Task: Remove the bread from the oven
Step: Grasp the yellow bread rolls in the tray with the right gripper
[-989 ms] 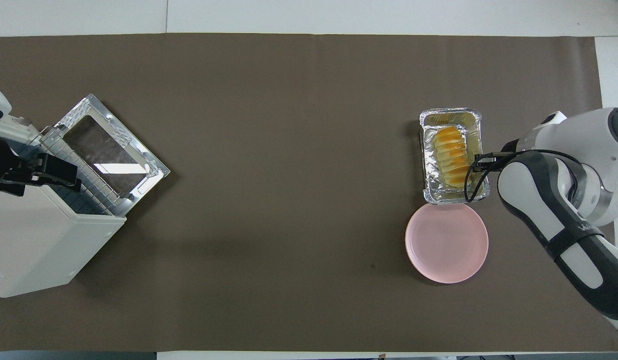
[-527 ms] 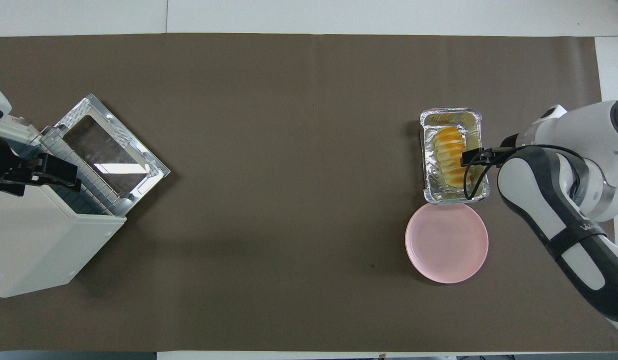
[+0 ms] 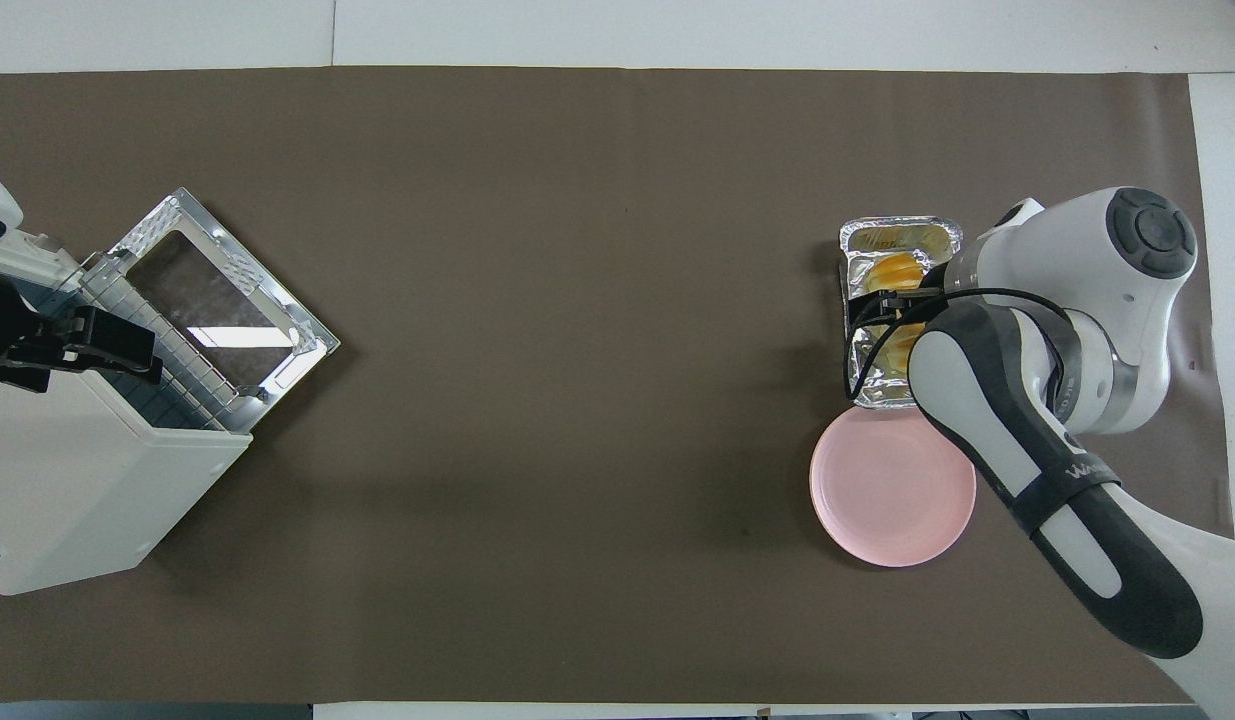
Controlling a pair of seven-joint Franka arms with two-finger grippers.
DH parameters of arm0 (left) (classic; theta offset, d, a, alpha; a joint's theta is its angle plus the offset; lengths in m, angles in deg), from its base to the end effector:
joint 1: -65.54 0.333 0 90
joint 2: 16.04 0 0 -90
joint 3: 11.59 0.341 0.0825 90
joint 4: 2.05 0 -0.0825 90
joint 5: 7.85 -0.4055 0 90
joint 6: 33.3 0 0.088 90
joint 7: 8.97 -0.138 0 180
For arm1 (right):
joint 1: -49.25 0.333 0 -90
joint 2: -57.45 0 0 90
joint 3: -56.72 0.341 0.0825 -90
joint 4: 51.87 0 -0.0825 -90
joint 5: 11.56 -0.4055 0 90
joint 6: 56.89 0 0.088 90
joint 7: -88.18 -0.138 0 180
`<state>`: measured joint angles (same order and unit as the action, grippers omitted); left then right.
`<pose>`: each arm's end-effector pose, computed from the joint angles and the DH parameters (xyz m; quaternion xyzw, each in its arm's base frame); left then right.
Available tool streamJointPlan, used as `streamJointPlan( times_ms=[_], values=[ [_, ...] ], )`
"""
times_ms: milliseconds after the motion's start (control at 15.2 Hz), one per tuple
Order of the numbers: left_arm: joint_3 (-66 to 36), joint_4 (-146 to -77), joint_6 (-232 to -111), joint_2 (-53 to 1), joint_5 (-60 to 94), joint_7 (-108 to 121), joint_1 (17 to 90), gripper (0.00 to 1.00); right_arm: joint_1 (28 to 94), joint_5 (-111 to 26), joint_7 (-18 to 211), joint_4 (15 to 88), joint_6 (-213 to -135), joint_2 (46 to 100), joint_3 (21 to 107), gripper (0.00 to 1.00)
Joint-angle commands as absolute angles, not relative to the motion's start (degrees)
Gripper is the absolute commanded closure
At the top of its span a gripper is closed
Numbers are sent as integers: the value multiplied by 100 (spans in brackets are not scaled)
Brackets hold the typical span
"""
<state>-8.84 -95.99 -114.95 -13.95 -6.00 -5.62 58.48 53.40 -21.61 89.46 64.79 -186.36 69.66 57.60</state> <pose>0.5383 -0.0450 0.5948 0.9959 -0.0094 -0.0898 0.0110 0.6071 0.0621 0.3222 -0.9976 0.0006 -0.0029 0.0697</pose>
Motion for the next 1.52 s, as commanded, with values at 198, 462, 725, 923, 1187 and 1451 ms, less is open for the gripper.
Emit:
streamJointPlan(
  times_ms=[198,462,725,923,1187,1451],
  values=[
    [-931,-9671,-11574,-1305,-680,-580,5904,0,5224,-2044,9099,6758,-19084,6976,5778,0],
    [-931,-9671,-11574,-1305,-680,-580,5904,0,5119,-2044,9379,6898,-19294,7020,5778,4],
    [-931,-9671,-11574,-1305,-680,-580,5904,0,5083,-2044,9512,7004,-19453,7046,5778,12],
    [-931,-9671,-11574,-1305,-680,-580,5904,0,5083,-2044,9512,7004,-19444,7046,5778,56],
    [-931,-9671,-11574,-1305,-680,-580,5904,0,5083,-2044,9503,6969,-19383,7046,5778,100],
    [-931,-9671,-11574,-1305,-680,-580,5904,0,5074,-2044,9512,6584,-18604,6924,5760,100]
  ],
)
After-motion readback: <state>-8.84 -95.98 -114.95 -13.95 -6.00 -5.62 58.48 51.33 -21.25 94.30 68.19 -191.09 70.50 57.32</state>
